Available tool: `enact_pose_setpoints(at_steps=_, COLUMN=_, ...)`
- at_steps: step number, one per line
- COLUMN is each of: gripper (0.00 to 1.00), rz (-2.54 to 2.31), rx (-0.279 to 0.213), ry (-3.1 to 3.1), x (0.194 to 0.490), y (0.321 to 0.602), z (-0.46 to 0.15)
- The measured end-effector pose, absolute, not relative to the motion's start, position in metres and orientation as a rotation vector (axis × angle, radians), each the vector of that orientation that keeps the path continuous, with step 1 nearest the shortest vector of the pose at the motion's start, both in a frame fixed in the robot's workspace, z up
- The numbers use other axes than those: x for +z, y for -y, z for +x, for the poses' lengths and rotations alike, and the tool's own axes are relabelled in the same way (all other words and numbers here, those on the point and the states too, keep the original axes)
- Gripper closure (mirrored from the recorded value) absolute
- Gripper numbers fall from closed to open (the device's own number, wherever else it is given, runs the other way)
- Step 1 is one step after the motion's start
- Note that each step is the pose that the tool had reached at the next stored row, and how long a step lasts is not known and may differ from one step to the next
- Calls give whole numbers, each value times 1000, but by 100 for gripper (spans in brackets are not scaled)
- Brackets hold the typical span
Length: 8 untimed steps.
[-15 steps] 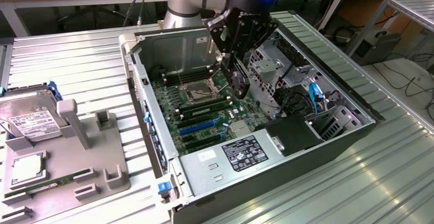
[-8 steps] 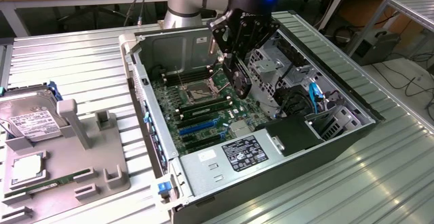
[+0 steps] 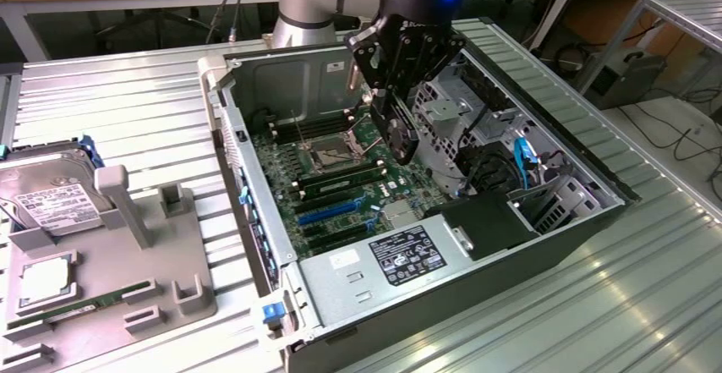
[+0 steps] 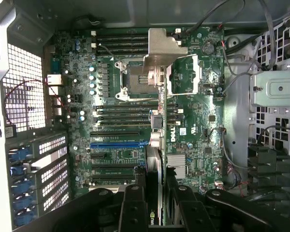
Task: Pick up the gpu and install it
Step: 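Insert the gpu into the slot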
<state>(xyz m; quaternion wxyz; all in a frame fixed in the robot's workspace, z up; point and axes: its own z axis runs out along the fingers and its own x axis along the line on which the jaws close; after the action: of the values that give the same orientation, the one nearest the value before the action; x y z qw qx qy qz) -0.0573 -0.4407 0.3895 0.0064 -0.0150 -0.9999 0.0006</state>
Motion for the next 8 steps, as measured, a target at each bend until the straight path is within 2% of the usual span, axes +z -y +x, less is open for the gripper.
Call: enact_pose_setpoints(at_steps=8, gripper=74, rz=100, rx=3, ry=3127, x=389, y=441, z=-57)
